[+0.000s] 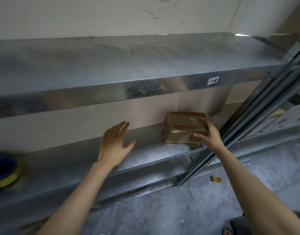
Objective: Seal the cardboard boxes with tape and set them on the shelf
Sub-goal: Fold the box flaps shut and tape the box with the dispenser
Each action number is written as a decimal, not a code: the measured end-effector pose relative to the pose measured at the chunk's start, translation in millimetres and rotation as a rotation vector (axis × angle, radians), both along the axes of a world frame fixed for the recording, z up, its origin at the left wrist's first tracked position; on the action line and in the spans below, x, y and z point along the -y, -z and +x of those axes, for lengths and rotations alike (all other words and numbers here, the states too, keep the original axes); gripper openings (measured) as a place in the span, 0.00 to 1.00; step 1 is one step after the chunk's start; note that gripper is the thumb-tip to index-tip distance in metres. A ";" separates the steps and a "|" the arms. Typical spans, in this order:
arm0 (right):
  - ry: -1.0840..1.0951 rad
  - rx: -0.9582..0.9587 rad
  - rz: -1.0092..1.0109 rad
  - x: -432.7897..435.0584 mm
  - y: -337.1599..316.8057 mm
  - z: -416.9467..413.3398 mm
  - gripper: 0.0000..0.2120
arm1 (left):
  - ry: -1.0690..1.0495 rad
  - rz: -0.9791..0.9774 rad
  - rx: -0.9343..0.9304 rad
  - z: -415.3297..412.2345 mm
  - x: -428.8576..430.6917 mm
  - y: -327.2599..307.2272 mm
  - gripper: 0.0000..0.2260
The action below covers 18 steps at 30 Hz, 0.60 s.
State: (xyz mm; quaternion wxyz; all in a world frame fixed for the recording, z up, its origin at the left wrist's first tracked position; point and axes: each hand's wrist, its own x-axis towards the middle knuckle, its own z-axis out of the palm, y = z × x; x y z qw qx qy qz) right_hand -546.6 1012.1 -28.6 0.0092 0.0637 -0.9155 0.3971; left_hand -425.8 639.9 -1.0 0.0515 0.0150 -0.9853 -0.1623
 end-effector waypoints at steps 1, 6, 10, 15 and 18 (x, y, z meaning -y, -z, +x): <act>0.001 0.019 0.006 -5.1 -0.9 -3.4 0.36 | 0.003 0.001 -0.002 -2.9 -4.3 0.5 0.36; 0.006 0.051 0.042 -22.0 -1.2 -20.5 0.36 | 0.016 -0.010 0.008 -12.3 -14.9 2.4 0.36; 0.003 0.073 0.060 -24.4 -4.1 -29.2 0.36 | 0.014 -0.038 0.031 -14.1 -17.7 1.5 0.35; 0.013 0.074 0.099 -24.6 -6.2 -32.1 0.36 | 0.020 -0.045 0.031 -16.3 -16.2 0.0 0.33; 0.011 0.076 0.134 -22.5 -11.4 -31.4 0.37 | 0.027 -0.047 0.016 -15.2 -12.8 -1.2 0.33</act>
